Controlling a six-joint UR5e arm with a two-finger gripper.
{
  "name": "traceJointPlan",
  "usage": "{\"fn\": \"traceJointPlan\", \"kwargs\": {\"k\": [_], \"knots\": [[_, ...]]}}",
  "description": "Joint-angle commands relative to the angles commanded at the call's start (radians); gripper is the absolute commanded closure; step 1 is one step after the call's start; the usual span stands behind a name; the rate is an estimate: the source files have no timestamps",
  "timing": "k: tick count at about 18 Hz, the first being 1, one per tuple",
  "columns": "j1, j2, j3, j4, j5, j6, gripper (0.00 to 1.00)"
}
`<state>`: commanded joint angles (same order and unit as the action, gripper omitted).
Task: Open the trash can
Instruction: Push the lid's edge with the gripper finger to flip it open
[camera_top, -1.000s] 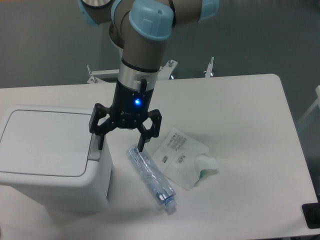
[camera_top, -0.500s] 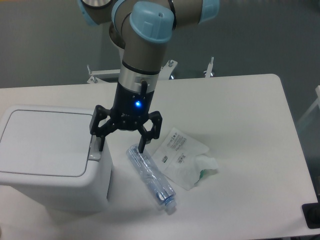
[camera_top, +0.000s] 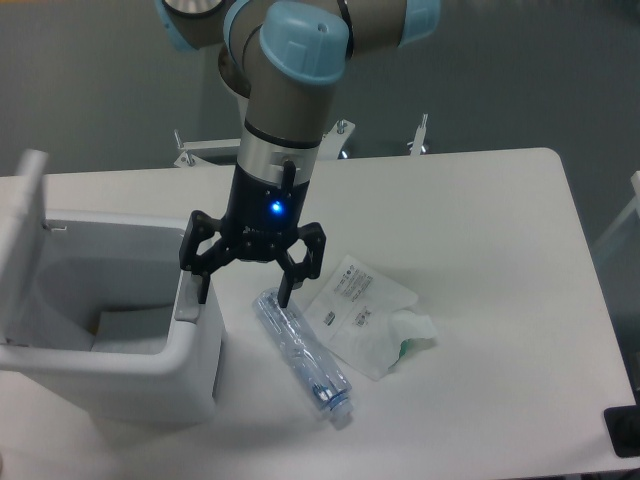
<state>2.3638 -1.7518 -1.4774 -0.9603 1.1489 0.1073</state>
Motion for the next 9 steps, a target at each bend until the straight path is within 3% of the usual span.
{"fn": "traceJointPlan", "kwargs": {"k": [6, 9], "knots": [[0.092, 0.021, 0.042, -0.005, 0.014, 0.136, 0.00], [0.112, 0.021, 0.029, -0.009, 0.132, 0.248, 0.00]]}}
